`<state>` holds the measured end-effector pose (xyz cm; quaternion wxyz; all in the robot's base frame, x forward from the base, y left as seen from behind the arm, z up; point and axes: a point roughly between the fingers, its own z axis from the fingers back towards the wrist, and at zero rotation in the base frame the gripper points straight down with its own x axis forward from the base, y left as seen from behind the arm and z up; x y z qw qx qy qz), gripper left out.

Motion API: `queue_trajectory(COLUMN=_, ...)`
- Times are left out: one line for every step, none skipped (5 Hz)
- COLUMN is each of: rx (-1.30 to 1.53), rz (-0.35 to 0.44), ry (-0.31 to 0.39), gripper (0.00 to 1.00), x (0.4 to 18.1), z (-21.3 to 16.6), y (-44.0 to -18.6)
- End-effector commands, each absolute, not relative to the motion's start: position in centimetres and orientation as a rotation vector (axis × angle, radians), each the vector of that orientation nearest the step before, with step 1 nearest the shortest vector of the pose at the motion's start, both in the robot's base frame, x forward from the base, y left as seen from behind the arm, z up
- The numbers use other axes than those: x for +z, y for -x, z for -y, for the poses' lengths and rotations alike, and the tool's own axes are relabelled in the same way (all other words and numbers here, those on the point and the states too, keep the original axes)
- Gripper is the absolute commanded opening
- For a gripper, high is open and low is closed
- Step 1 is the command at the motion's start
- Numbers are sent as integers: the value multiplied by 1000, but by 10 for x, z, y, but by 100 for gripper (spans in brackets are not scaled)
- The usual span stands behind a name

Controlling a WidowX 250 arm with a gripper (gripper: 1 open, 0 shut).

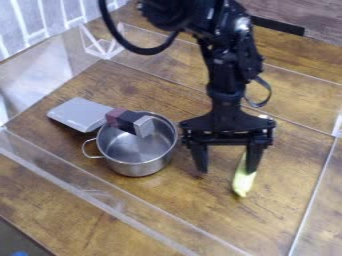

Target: Put the spoon into the silver pot

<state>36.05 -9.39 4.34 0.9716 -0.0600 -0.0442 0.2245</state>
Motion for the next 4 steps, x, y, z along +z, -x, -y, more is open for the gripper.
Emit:
queue_trajectory(rx=459, rz=142, ry=137, gripper=100, x=73, z=103, y=-378)
queue_trajectory(rx=459, rz=138, ry=128, gripper=100, x=61, z=102, y=-378)
queue_trajectory(rx=456, rz=137, ry=123, gripper=100, x=51, z=102, y=-379)
queue_trajectory(rx=439, rz=133, ry=118, gripper=0, x=50, z=95, y=-379)
